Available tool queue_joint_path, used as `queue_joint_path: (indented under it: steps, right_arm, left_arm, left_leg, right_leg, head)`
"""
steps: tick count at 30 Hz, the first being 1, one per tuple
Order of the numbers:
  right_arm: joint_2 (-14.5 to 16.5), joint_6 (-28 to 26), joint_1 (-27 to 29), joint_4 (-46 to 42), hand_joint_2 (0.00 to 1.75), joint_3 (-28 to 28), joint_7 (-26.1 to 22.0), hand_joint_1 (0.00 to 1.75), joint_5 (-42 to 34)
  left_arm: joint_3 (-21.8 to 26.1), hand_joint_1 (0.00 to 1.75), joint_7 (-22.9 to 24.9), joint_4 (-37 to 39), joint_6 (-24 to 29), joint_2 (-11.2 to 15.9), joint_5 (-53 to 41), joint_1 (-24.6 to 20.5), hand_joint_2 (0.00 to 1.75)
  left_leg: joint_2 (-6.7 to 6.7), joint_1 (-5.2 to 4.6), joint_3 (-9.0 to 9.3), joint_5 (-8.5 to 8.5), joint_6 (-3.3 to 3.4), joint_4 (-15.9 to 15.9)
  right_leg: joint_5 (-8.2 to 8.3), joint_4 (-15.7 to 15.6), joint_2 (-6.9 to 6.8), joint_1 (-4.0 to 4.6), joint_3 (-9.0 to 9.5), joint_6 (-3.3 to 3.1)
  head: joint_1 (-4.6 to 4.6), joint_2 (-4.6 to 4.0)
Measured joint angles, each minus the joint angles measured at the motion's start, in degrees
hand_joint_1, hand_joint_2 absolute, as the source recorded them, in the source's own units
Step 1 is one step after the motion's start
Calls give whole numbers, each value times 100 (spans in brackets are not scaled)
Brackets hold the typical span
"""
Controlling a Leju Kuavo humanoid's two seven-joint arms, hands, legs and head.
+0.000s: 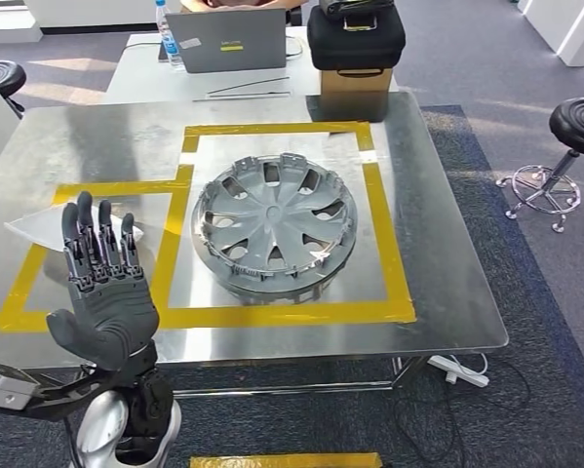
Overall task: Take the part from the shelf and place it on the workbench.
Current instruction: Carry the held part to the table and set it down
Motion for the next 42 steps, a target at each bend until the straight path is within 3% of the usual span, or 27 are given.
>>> queue_joint_path:
  steps: [2, 3, 4, 5, 8, 10, 13, 15, 17, 18, 19, 20, 23, 25, 28, 29, 30, 32, 34, 35, 36, 39, 40, 42]
  right_arm:
    - [0, 6, -4, 0, 0, -42, 28, 0, -60]
    - [0, 10, -2, 0, 0, -72, 37, 0, -93]
    - [0, 14, 0, 0, 0, -101, 40, 0, -128]
    - [0, 15, 1, 0, 0, -129, 40, 0, -161]
    - [0, 17, -2, -1, 0, -211, 40, 0, -227]
    - [-1, 16, -3, -2, 0, -255, 60, 0, -231]
    - [-2, 23, -4, -2, 0, -281, 118, 0, -222]
    - [-2, 35, -8, -2, 0, -296, 141, 0, -221]
    - [-2, 61, -6, -2, 0, -313, 158, 0, -224]
    - [-2, 79, -2, -2, 0, -324, 164, 0, -225]
    - [-2, 95, 1, -2, 0, -336, 169, 0, -225]
    - [-3, 107, 4, -2, 0, -349, 173, 0, -223]
    - [-4, 119, -7, -2, 0, -367, 187, 0, -211]
    - [-4, 125, -18, -2, 0, -368, 192, 0, -201]
    - [-4, 128, -16, -2, 0, -373, 201, 0, -194]
    - [-4, 128, -15, -2, 0, -376, 205, 0, -190]
    - [-4, 130, -16, -2, 0, -379, 207, 0, -186]
    - [-4, 136, -17, -2, 0, -388, 209, 0, -179]
    - [-4, 149, -16, -2, 0, -397, 210, 0, -172]
    - [-4, 157, -16, -2, 0, -400, 210, 0, -169]
    - [-4, 165, -16, -2, 0, -403, 209, 0, -166]
    - [-4, 190, -20, -2, 0, -409, 208, 0, -160]
    - [-4, 195, -22, -2, 0, -410, 208, 0, -158]
    - [-4, 199, -21, -2, 0, -414, 208, 0, -152]
  left_arm:
    - [-46, 0, -2, -52, -139, 13, -58, 66, 0]
    - [-62, 0, -2, -72, -193, 18, -84, 115, 0]
    - [-68, 0, -2, -93, -241, 21, -105, 164, 0]
    - [-69, 0, -2, -116, -284, 23, -127, 203, 0]
    - [-66, 0, -2, -196, -384, 18, -182, 259, 0]
    - [-58, 0, -3, -231, -441, 10, -225, 290, 0]
    - [-44, 0, -6, -251, -496, -11, -275, 334, 0]
    - [-43, 0, -6, -260, -512, -31, -293, 338, 0]
    - [-44, 0, -6, -264, -521, -39, -318, 346, 0]
    - [-44, 0, -6, -264, -527, -39, -331, 350, 0]
    - [-44, 0, -6, -264, -535, -38, -344, 353, 0]
    - [-46, 0, -7, -264, -547, -38, -361, 355, 0]
    - [-70, 0, -7, -264, -575, -36, -406, 354, 0]
    - [-83, 0, -6, -264, -588, -34, -417, 353, 0]
    - [-87, 0, -6, -264, -600, -29, -422, 350, 0]
    - [-90, 0, -7, -264, -608, -26, -422, 347, 0]
    - [-93, 0, -7, -263, -616, -22, -422, 345, 0]
    - [-101, 0, -7, -256, -638, -4, -422, 342, 0]
    - [-107, 0, -7, -240, -654, 25, -421, 342, 0]
    - [-109, 0, -8, -232, -660, 40, -421, 341, 0]
    - [-113, 0, -7, -225, -664, 51, -421, 340, 0]
    - [-144, 0, -7, -217, -671, 71, -428, 316, 0]
    - [-157, 0, -7, -216, -672, 78, -433, 309, 0]
    - [-181, 0, -6, -215, -673, 96, -442, 304, 0]
  left_leg:
    - [2, 0, -354, -367, -21, 764]
    - [3, 0, -478, -445, -22, 1029]
    - [3, 0, -510, -411, -17, 1099]
    - [3, 0, -432, -273, -6, 946]
    - [14, 0, 115, 219, 39, -126]
    - [15, -6, 270, 279, 84, -465]
    - [7, 2, 271, 291, 179, -498]
    - [13, 26, 277, 304, 234, -510]
    - [19, 24, 274, 303, 259, -510]
    - [20, 23, 275, 302, 263, -509]
    - [18, 23, 278, 301, 264, -509]
    - [17, 25, 285, 299, 263, -509]
    - [4, 25, 314, 279, 214, -501]
    - [-4, 7, 315, 284, 145, -502]
    - [-3, 12, 307, 284, 47, -518]
    - [1, 14, 261, 201, 20, -417]
    - [5, 13, 166, 58, -3, -206]
    - [9, 10, -165, -335, -26, 519]
    - [9, 9, -399, -507, -23, 1034]
    - [9, 8, -374, -430, -10, 1004]
    - [9, 7, -242, -268, 8, 769]
    - [6, -4, 326, 170, 73, -293]
    - [2, -11, 405, 212, 96, -468]
    - [-4, -23, 395, 247, 157, -534]
  right_leg:
    - [1, 0, -9, 1, -8, -23]
    - [1, 0, -11, 3, -10, -25]
    - [1, 0, -12, 3, -10, -25]
    - [1, 1, -10, 3, -7, -24]
    - [-10, 21, -2, 26, -9, 17]
    - [-12, 29, 0, 49, -25, 77]
    - [-46, 48, -9, 38, -47, 165]
    - [-294, 437, -15, 31, -225, 222]
    - [-665, 1219, -19, 24, -575, 260]
    - [-769, 1536, -19, 22, -723, 270]
    - [-765, 1664, -19, 20, -782, 274]
    - [-653, 1552, -19, 16, -726, 275]
    - [-147, 414, -14, -7, -146, 264]
    - [-63, 36, 6, -1, 43, 216]
    - [-40, 16, 18, 11, 37, 94]
    - [-28, 6, 15, 3, 37, 54]
    - [-13, -4, 7, -8, 38, 20]
    - [4, -5, -9, -4, 24, -23]
    - [22, -3, -15, 9, 2, -35]
    - [30, -3, -13, 13, -7, -34]
    - [38, -3, -8, 16, -12, -28]
    - [63, 16, 4, 43, -39, 23]
    - [79, 18, 4, 51, -54, 54]
    - [126, -3, 4, 46, -76, 126]
  head:
    - [-22, 0]
    - [-22, 0]
    - [-24, 0]
    - [-25, 0]
    - [-33, 0]
    - [-33, 0]
    - [-26, 0]
    - [14, 0]
    - [51, 0]
    - [53, 0]
    - [56, 0]
    - [57, 0]
    - [60, 0]
    - [56, 0]
    - [53, 0]
    - [40, 0]
    - [24, 0]
    - [-7, 0]
    - [-10, 0]
    - [-12, 0]
    - [-14, 0]
    - [-20, 0]
    - [-23, 0]
    - [-25, 0]
